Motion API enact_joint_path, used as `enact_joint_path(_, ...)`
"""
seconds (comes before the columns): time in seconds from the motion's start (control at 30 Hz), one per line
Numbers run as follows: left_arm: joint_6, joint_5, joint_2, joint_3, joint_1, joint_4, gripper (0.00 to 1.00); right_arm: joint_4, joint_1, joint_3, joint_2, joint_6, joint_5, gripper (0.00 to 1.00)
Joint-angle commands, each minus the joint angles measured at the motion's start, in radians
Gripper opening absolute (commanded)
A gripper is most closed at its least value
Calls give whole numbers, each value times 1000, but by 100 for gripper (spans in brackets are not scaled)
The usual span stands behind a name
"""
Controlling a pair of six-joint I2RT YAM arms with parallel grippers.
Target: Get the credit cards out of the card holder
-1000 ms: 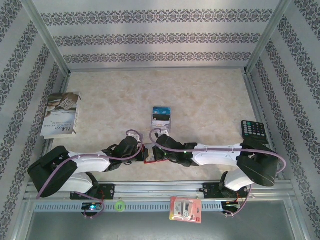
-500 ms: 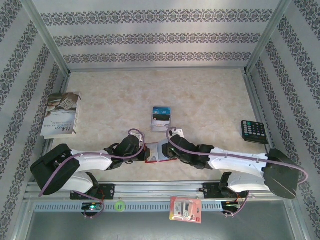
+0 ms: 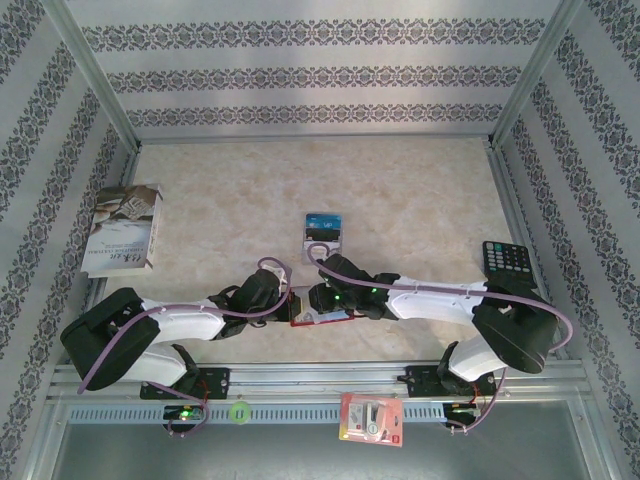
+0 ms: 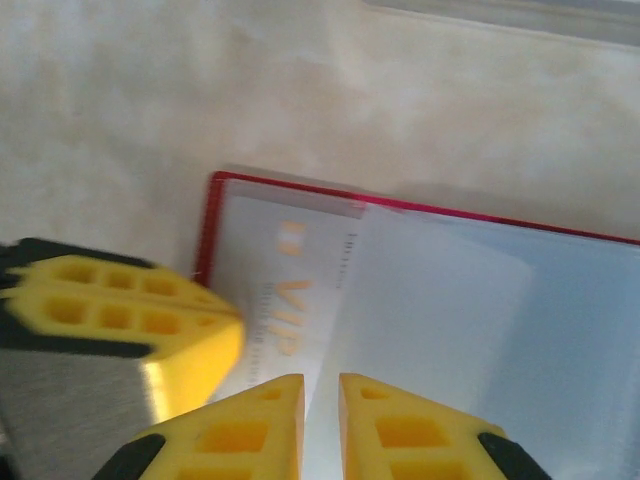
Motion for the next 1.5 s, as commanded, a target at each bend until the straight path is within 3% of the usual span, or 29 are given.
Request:
enact_joint_path(0.0, 32, 12, -2, 21, 3, -40, 0, -79, -9, -46, -36, 24, 116, 17)
enact_joint_path(0.2, 46, 22, 6, 31, 13, -49, 0, -209, -8, -71, -82, 22, 278, 18)
enact_joint_path(0.37, 48, 34, 7, 31, 17, -44, 0, -178, 9, -90, -183, -33, 277, 18)
enact_joint_path(0.53, 50, 42, 14, 36, 18, -35, 0, -68, 20, -38, -234, -105, 67, 17)
enact_joint_path(0.63, 50, 46, 14, 37, 19, -30, 0, -6, 10, 4, -139, -85, -81, 16)
enact_joint_path(0.77, 52, 49, 13, 37, 20, -30, 0, 71, -4, 11, 9, -27, -166, 14)
enact_joint_path(0.87, 59, 49, 13, 39, 22, -40, 0, 78, -20, -25, 48, 21, -119, 10)
enact_joint_path(1.03, 69, 52, 17, 37, 35, -50, 0, 50, -21, -137, -20, 118, 48, 11)
enact_joint_path(1.37, 73, 96, -55, 43, 41, -38, 0, 23, 31, -73, -94, 25, 61, 20)
enact_joint_path(1.47, 71, 94, -107, 40, 38, -51, 7, 20, 39, -64, -129, 15, 69, 20)
